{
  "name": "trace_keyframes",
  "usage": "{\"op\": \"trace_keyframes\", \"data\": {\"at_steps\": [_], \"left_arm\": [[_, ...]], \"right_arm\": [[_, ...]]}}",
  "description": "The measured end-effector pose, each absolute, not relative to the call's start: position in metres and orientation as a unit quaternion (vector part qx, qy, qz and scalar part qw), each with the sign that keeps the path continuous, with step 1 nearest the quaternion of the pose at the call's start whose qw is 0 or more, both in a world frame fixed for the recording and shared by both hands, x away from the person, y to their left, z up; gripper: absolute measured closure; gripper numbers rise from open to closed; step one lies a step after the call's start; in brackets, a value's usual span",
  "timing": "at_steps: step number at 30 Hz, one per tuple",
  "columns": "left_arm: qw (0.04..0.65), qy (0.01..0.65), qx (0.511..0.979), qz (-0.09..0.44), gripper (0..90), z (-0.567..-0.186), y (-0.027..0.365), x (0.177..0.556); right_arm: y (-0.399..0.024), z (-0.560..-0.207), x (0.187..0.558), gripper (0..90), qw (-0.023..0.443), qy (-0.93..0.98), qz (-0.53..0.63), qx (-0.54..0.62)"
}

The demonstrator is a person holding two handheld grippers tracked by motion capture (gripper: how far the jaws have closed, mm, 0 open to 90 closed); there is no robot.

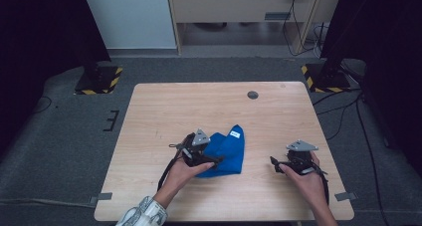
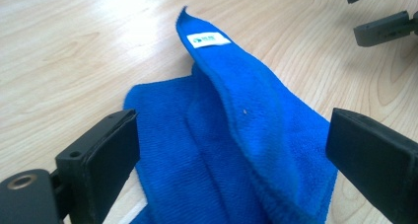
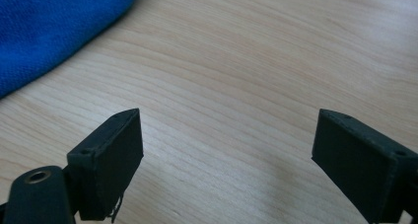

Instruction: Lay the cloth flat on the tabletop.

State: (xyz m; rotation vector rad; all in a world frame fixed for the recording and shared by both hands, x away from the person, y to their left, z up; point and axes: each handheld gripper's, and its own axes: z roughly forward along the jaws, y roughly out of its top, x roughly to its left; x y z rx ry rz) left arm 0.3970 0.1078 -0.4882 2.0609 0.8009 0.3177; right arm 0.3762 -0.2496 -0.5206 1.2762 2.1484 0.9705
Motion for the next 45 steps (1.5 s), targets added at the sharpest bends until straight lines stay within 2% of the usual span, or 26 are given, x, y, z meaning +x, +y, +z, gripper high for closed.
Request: {"op": "trace_keyframes", "data": {"at_steps": [15, 23, 25, 28, 30, 33, 36, 41, 45], "left_arm": [[0.446, 0.344, 0.814, 0.144, 7.6, -0.488, 0.132, 0.411], [0.434, 0.356, 0.813, 0.157, 9.3, -0.491, 0.141, 0.422], [0.429, 0.361, 0.812, 0.161, 11.1, -0.493, 0.144, 0.426], [0.426, 0.361, 0.813, 0.163, 13.5, -0.494, 0.145, 0.429], [0.425, 0.363, 0.813, 0.166, 15.1, -0.496, 0.148, 0.433], [0.422, 0.367, 0.812, 0.168, 17.4, -0.497, 0.149, 0.435], [0.418, 0.367, 0.813, 0.171, 23.1, -0.499, 0.152, 0.438], [0.416, 0.365, 0.815, 0.172, 29.6, -0.501, 0.154, 0.439], [0.409, 0.362, 0.819, 0.174, 34.1, -0.504, 0.150, 0.444]], "right_arm": [[-0.237, -0.509, 0.380, 34.8, 0.218, 0.786, 0.376, 0.440], [-0.217, -0.504, 0.395, 48.2, 0.212, 0.797, 0.381, 0.418], [-0.208, -0.502, 0.402, 53.7, 0.206, 0.804, 0.380, 0.408], [-0.202, -0.501, 0.406, 57.0, 0.204, 0.807, 0.380, 0.403], [-0.194, -0.499, 0.413, 63.9, 0.199, 0.811, 0.383, 0.395], [-0.189, -0.496, 0.418, 67.8, 0.196, 0.813, 0.385, 0.391], [-0.180, -0.492, 0.429, 74.9, 0.195, 0.812, 0.390, 0.387], [-0.173, -0.493, 0.440, 77.6, 0.188, 0.813, 0.392, 0.387], [-0.163, -0.494, 0.451, 72.7, 0.178, 0.810, 0.399, 0.392]]}}
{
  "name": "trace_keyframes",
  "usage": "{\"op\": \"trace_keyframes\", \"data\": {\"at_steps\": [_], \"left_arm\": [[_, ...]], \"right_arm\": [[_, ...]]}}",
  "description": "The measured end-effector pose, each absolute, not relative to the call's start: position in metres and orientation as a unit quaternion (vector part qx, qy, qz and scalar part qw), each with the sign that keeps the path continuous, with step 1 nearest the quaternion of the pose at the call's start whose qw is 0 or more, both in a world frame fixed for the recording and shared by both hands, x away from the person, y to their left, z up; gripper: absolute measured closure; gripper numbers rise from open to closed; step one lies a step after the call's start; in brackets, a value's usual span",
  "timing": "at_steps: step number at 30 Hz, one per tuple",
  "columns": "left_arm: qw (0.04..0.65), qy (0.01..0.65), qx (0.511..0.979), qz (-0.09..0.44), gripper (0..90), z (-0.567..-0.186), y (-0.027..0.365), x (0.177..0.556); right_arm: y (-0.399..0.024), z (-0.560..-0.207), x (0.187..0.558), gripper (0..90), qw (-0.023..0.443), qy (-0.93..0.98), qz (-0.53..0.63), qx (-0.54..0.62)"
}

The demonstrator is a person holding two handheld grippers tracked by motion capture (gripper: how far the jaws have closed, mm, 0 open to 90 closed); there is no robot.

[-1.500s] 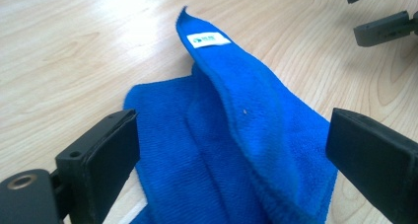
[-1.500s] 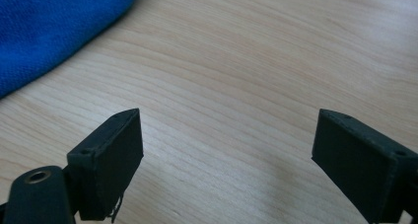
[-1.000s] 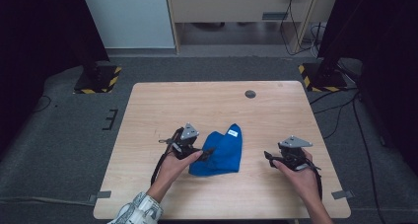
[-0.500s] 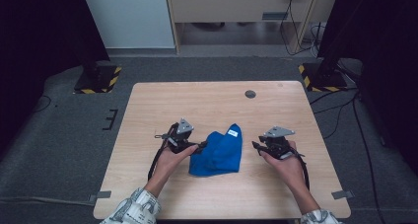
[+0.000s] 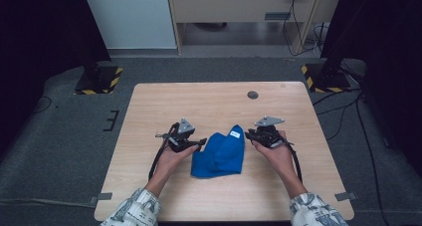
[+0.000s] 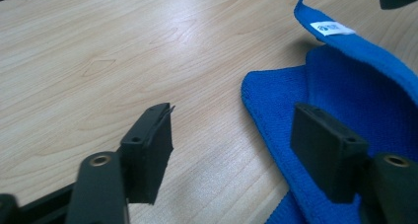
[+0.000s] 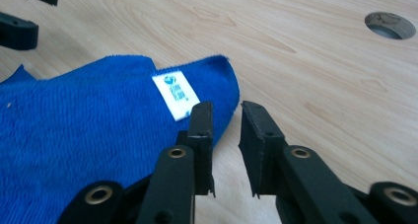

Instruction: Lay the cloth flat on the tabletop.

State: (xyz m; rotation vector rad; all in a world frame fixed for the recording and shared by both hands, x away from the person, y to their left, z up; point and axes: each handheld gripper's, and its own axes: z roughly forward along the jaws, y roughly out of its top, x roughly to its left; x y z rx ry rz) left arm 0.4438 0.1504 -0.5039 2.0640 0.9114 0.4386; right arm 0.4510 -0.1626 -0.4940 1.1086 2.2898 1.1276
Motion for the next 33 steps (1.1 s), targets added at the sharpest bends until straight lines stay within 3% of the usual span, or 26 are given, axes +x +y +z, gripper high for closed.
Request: {"op": "trace_keyframes", "data": {"at_steps": [15, 20, 25, 29, 30, 31, 32, 33], "left_arm": [[0.384, 0.351, 0.839, 0.160, 35.2, -0.519, 0.114, 0.470], [0.371, 0.349, 0.847, 0.153, 34.2, -0.528, 0.104, 0.474], [0.372, 0.360, 0.843, 0.148, 37.8, -0.533, 0.099, 0.477], [0.380, 0.355, 0.841, 0.148, 51.9, -0.534, 0.097, 0.476], [0.381, 0.352, 0.842, 0.146, 51.9, -0.533, 0.096, 0.476], [0.382, 0.345, 0.845, 0.143, 62.1, -0.533, 0.093, 0.474], [0.382, 0.343, 0.846, 0.140, 66.3, -0.532, 0.092, 0.473], [0.382, 0.343, 0.846, 0.140, 70.8, -0.532, 0.092, 0.473]], "right_arm": [[-0.132, -0.503, 0.497, 45.7, 0.156, 0.807, 0.382, 0.421], [-0.128, -0.513, 0.502, 42.6, 0.155, 0.819, 0.361, 0.418], [-0.129, -0.523, 0.500, 53.5, 0.135, 0.830, 0.347, 0.415], [-0.129, -0.527, 0.499, 59.8, 0.130, 0.830, 0.350, 0.414], [-0.129, -0.526, 0.498, 64.1, 0.126, 0.831, 0.351, 0.413], [-0.128, -0.526, 0.497, 72.8, 0.127, 0.836, 0.349, 0.404], [-0.128, -0.526, 0.496, 77.3, 0.127, 0.839, 0.349, 0.399], [-0.128, -0.526, 0.496, 77.3, 0.127, 0.839, 0.349, 0.399]]}}
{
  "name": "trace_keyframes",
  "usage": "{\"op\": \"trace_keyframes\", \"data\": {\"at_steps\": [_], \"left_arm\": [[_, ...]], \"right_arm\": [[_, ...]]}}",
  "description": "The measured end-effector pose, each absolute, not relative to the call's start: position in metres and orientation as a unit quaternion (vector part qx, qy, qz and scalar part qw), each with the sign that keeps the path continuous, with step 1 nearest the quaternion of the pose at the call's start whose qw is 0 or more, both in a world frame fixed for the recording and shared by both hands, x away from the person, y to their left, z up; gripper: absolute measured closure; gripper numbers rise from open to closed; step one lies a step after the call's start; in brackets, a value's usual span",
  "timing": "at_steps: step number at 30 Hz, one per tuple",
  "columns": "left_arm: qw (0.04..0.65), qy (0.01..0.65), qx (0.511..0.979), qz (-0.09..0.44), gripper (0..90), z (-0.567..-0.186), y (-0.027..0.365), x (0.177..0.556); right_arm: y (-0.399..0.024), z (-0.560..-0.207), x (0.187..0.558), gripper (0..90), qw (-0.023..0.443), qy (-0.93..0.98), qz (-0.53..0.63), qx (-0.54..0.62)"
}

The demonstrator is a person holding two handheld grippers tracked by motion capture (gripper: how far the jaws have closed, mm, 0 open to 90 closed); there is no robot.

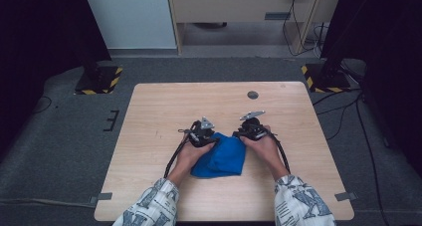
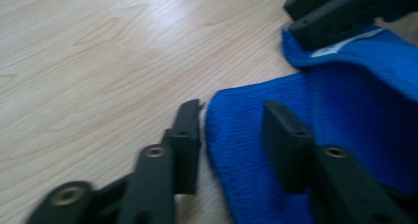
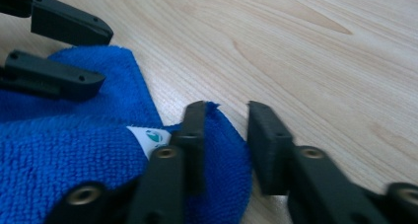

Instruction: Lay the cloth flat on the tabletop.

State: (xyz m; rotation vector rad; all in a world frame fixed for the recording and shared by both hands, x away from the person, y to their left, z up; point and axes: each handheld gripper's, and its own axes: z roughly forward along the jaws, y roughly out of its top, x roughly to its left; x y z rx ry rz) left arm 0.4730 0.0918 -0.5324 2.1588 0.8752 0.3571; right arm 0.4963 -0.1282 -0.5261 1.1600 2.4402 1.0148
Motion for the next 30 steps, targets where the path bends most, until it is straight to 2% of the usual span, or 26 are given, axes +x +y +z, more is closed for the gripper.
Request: {"op": "trace_keyframes", "data": {"at_steps": [1, 3, 5, 13, 30], "left_arm": [[0.383, 0.343, 0.846, 0.138, 70.8, -0.532, 0.091, 0.473], [0.385, 0.345, 0.846, 0.128, 78.1, -0.532, 0.090, 0.473], [0.389, 0.350, 0.843, 0.121, 85.5, -0.531, 0.091, 0.472], [0.409, 0.359, 0.827, 0.145, 86.1, -0.515, 0.101, 0.468], [0.399, 0.378, 0.818, 0.169, 86.0, -0.505, 0.138, 0.461]], "right_arm": [[-0.128, -0.526, 0.496, 81.0, 0.123, 0.840, 0.350, 0.396], [-0.128, -0.527, 0.494, 87.0, 0.125, 0.838, 0.356, 0.393], [-0.131, -0.526, 0.490, 88.5, 0.125, 0.833, 0.369, 0.394], [-0.148, -0.516, 0.481, 88.8, 0.133, 0.812, 0.398, 0.405], [-0.191, -0.514, 0.465, 88.8, 0.146, 0.797, 0.396, 0.432]]}}
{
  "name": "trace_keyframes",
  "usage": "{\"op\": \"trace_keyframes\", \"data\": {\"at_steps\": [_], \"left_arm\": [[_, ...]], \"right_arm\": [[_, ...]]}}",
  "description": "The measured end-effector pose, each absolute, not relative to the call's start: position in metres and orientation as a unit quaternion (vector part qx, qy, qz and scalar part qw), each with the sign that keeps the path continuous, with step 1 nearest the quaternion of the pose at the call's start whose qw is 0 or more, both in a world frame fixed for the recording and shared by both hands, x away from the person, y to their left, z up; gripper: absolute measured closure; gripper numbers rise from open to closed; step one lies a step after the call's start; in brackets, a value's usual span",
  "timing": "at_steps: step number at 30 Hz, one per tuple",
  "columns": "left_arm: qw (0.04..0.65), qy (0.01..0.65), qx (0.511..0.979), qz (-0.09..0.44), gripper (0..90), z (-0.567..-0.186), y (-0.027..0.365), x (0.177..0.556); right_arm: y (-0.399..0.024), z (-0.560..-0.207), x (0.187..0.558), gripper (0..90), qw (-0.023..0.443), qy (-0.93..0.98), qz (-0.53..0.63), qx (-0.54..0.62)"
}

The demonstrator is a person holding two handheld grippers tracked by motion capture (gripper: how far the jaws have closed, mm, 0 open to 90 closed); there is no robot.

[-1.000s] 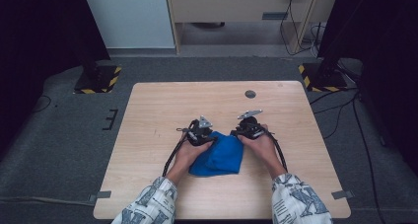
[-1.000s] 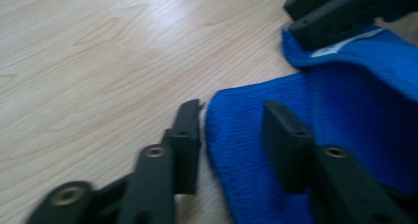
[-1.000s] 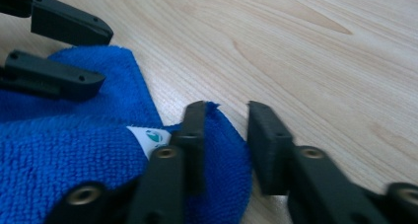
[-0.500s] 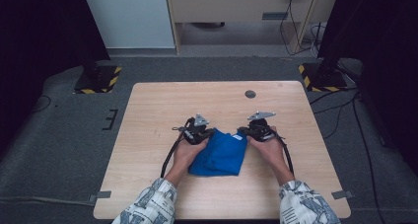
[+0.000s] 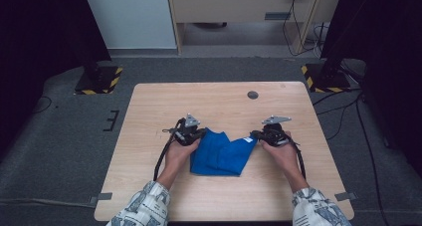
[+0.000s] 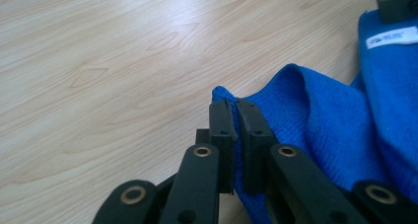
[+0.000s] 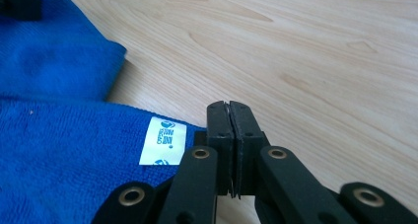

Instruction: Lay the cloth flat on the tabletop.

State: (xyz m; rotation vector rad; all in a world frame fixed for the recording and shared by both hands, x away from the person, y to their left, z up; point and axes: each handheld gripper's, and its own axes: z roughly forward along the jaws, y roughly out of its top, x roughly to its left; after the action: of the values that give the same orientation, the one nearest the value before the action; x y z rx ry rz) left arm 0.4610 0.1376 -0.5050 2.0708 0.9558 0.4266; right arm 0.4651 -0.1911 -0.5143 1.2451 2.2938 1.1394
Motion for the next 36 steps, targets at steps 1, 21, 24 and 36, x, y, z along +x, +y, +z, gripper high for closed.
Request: {"op": "trace_keyframes", "data": {"at_steps": [1, 21, 24, 36], "left_arm": [[0.398, 0.379, 0.818, 0.169, 86.0, -0.506, 0.141, 0.460], [0.357, 0.397, 0.826, 0.184, 85.7, -0.514, 0.190, 0.443], [0.359, 0.395, 0.825, 0.184, 85.0, -0.514, 0.194, 0.440], [0.420, 0.381, 0.793, 0.221, 59.3, -0.494, 0.191, 0.424]], "right_arm": [[-0.193, -0.514, 0.465, 88.9, 0.147, 0.798, 0.395, 0.431], [-0.218, -0.516, 0.458, 89.0, 0.163, 0.796, 0.374, 0.448], [-0.219, -0.514, 0.457, 89.0, 0.163, 0.794, 0.375, 0.450], [-0.217, -0.516, 0.460, 88.9, 0.161, 0.794, 0.373, 0.453]]}}
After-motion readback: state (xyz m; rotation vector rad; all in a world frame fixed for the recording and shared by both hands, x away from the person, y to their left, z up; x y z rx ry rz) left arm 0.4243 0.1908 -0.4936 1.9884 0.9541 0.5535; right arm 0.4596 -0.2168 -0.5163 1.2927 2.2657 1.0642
